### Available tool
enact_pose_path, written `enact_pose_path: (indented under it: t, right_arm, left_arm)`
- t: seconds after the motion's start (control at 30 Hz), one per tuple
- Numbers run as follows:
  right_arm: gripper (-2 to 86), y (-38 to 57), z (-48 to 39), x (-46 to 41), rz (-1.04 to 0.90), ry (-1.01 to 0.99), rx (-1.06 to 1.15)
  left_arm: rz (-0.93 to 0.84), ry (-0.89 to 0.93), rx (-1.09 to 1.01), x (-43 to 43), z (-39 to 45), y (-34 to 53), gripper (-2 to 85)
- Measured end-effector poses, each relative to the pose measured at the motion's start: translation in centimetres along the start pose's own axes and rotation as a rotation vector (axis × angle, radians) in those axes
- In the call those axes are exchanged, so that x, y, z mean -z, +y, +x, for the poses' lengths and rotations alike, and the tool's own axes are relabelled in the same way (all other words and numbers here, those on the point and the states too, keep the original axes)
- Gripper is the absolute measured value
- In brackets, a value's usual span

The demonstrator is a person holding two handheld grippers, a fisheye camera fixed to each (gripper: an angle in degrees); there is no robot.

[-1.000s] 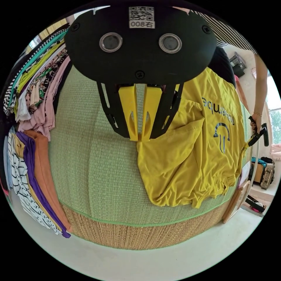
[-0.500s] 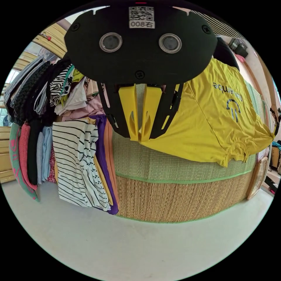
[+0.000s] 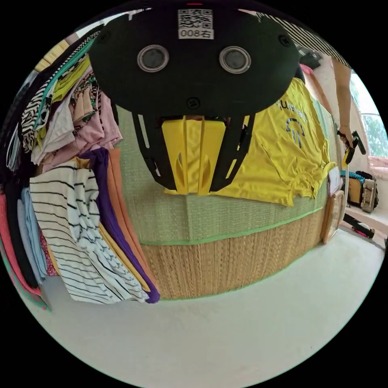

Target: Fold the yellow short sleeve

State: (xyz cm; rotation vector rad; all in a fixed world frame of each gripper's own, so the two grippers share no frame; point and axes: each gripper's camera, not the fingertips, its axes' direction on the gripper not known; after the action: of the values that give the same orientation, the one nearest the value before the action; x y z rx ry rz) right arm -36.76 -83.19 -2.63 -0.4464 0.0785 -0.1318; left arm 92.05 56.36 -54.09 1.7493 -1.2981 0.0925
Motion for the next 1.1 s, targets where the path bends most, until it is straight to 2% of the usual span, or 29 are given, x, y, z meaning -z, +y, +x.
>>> enact_pose_path:
  t: [0.07, 0.23, 0.43, 0.57, 0.67, 1.1]
  right_arm:
    - [6.9, -0.6, -4.5, 0.2, 0.054, -0.066, 0.11]
    - [8.0, -1.6, -14.0, -2.8, 0.04, -0.214, 0.31]
    - [7.8, -2.1, -21.3, -9.0, -0.067, -0.199, 0.445]
    - [4.9, -2.0, -22.4, -10.3, -0.041, -0.139, 0.456]
    - [1.8, -1.7, -22.2, -10.3, -0.032, -0.119, 0.466]
    - [0.2, -1.3, -20.4, -7.7, 0.076, -0.075, 0.417]
  left_arm:
    - [-0.031, 0.051, -0.07, -2.4, 3.3, -1.7, 7.4]
    - [-0.164, 0.095, -0.19, -10.7, 11.3, -5.6, 7.6]
    - [-0.295, 0.069, -0.268, -19.9, 19.1, -9.4, 7.4]
    - [-0.355, -0.034, -0.369, -24.2, 24.1, -11.6, 6.1]
    - [-0.338, -0.073, -0.393, -25.7, 26.7, -12.9, 3.9]
    - [-0.227, -0.053, -0.372, -28.1, 35.1, -19.2, 1.9]
